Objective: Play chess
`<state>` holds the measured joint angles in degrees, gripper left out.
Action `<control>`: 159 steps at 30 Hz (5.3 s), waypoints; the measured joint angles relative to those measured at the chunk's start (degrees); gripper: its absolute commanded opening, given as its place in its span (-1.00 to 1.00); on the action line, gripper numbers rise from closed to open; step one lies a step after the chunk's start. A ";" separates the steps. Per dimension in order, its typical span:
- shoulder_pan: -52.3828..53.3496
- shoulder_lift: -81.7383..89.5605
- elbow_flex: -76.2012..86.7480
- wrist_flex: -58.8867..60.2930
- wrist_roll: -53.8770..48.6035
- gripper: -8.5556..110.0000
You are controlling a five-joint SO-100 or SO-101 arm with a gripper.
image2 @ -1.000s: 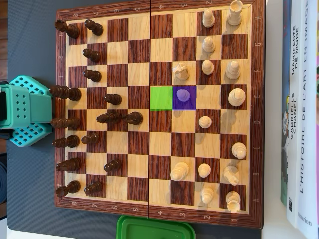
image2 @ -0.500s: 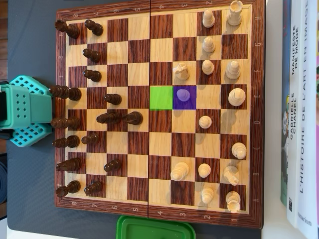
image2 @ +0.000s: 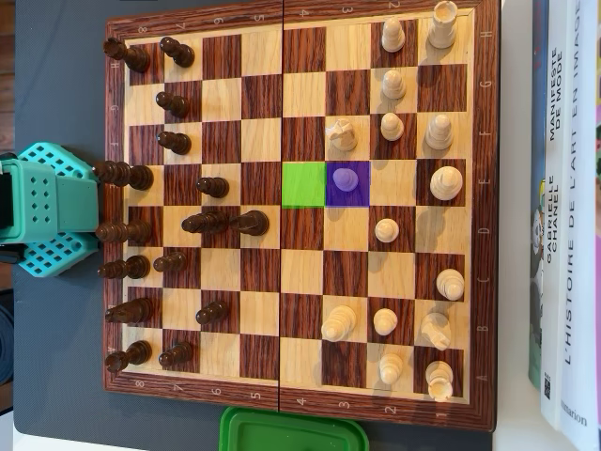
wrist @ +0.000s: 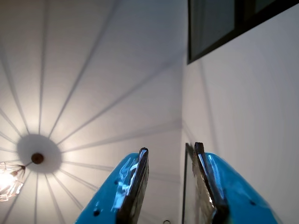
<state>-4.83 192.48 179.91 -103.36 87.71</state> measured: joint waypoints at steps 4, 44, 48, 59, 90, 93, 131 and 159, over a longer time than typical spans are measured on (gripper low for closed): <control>0.00 0.00 0.00 0.00 -0.09 -0.61; 0.00 0.00 0.00 0.00 -0.09 -0.61; 0.00 0.00 0.00 0.00 -0.09 -0.61; -0.09 0.00 0.00 0.00 -0.35 -0.61; 3.60 0.00 -8.09 27.69 -0.44 -0.61; 7.82 0.00 -12.83 36.91 -0.44 -0.61; -6.42 -17.40 -35.77 166.38 -0.35 -0.62; -4.66 -105.82 -92.55 178.51 -0.35 -0.61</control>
<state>-9.49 86.66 87.36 75.15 87.36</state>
